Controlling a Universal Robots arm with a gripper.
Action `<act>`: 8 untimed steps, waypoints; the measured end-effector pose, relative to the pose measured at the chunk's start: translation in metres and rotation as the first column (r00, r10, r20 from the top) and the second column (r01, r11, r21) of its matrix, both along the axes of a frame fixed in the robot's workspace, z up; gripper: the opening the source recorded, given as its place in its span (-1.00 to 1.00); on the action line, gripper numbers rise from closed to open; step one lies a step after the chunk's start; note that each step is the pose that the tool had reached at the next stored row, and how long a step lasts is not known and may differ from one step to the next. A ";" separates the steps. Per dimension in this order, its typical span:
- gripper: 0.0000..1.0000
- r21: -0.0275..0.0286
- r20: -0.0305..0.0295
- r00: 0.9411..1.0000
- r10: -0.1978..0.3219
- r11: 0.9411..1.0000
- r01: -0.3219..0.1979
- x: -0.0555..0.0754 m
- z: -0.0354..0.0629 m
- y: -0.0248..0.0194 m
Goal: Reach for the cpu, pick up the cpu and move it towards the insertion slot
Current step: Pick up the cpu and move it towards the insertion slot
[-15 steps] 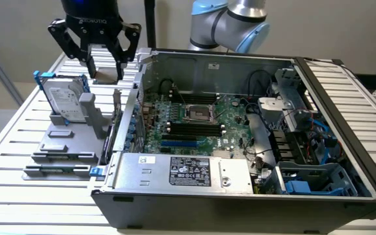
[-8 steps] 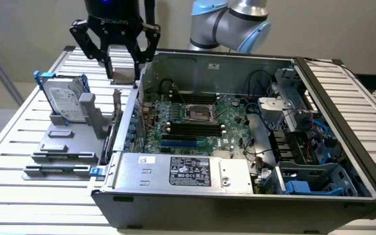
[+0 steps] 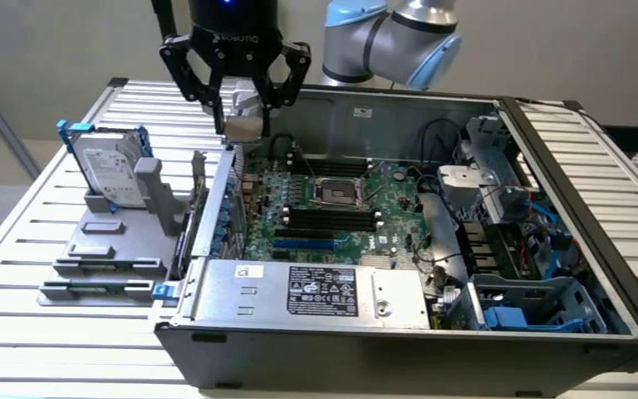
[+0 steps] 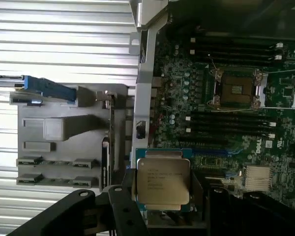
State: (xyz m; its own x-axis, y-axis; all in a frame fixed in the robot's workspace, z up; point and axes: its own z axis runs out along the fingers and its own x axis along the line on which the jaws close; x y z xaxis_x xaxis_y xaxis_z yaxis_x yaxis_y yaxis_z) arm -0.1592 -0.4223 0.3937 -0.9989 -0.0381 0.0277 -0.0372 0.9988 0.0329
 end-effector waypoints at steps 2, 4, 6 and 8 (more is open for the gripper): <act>0.09 0.000 0.000 1.000 0.000 1.000 0.000 0.009 0.0000 0.0015; 0.09 0.000 0.000 1.000 0.000 1.000 0.000 0.018 -0.0001 0.0037; 0.09 0.000 0.000 1.000 0.000 1.000 0.000 0.025 -0.0002 0.0069; 0.09 0.000 0.000 1.000 0.000 1.000 0.000 0.031 -0.0005 0.0114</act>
State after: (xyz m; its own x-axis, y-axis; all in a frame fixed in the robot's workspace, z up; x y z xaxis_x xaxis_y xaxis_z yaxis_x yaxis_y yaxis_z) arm -0.1278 -0.4110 0.3932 -0.9989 -0.0380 0.0277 -0.0371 0.9988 0.0330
